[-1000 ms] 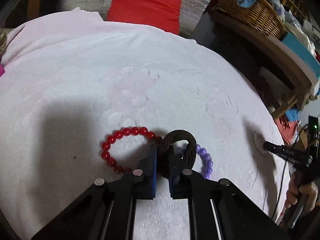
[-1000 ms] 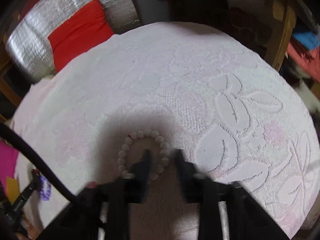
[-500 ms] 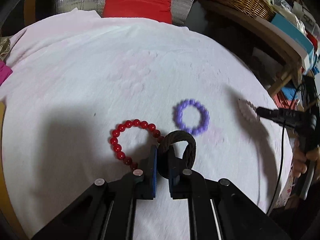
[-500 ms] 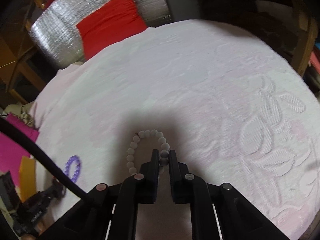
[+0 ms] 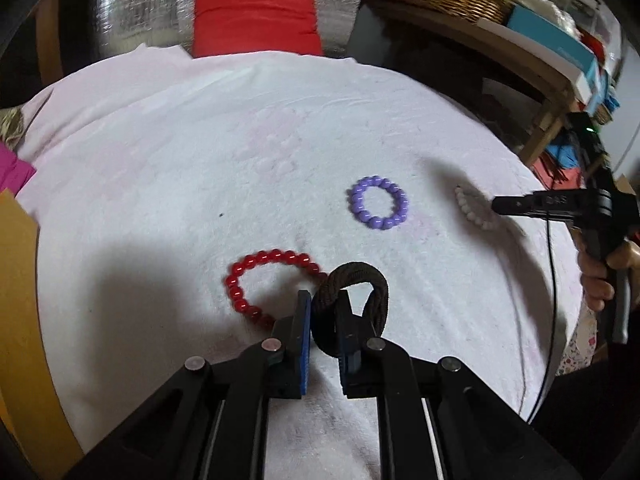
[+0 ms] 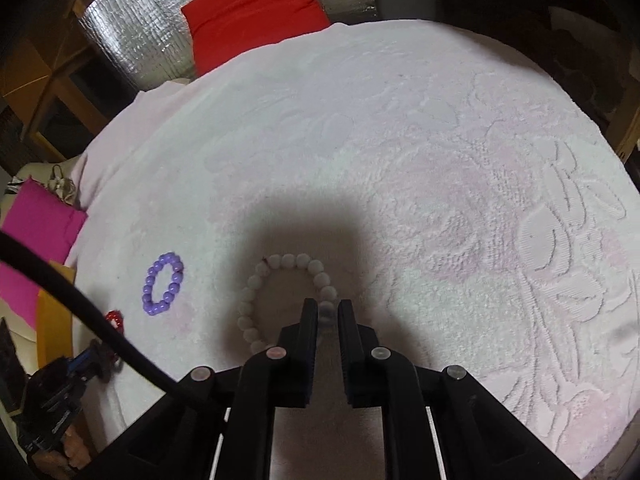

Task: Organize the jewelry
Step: 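Grasp the pearl bracelet with the right tool while the left tool grasps the black heart charm, then carry the pearl bracelet and black charm into the orange box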

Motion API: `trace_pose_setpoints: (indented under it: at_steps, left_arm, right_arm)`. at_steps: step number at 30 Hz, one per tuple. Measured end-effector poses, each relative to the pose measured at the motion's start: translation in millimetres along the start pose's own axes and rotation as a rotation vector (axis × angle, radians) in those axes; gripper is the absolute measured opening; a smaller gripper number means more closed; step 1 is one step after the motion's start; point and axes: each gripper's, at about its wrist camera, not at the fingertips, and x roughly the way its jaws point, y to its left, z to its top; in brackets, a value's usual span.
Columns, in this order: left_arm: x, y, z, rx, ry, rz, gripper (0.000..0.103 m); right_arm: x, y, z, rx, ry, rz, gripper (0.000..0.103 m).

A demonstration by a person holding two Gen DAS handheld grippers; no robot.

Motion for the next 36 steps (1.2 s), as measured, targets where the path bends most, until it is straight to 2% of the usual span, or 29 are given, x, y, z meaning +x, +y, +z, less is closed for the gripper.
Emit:
trace_pose_setpoints:
  at_steps: [4,10,12,14,17,26,36]
  left_arm:
    - [1.0,-7.7,-1.7,0.031,0.016,-0.015,0.011]
    - [8.1,-16.3,0.5,0.038,0.023,-0.025,0.011]
    - [9.6,-16.4,1.5,0.030,0.019,-0.021,0.011]
    - [9.4,-14.1,2.1,0.011,0.010,-0.009,0.011]
    - [9.4,-10.9,3.0,-0.006,-0.004,0.007,0.011]
    - [4.3,2.2,5.5,-0.057,-0.034,0.051,0.011]
    - [-4.5,5.9,3.2,-0.085,-0.059,0.087,0.011]
  right_arm:
    - [1.9,-7.9,0.8,0.016,0.026,-0.002,0.020]
    - [10.3,-8.8,4.8,0.021,-0.007,-0.017,0.020]
    - [14.6,-1.4,5.9,-0.003,-0.022,-0.039,0.019]
    - [16.7,4.0,6.3,-0.042,-0.039,-0.065,0.011]
    - [16.2,6.9,4.3,-0.074,-0.056,-0.084,0.011]
    - [-10.6,4.9,4.3,-0.067,-0.138,-0.005,0.011]
    - [-33.2,34.4,-6.4,-0.125,-0.211,0.094,0.011]
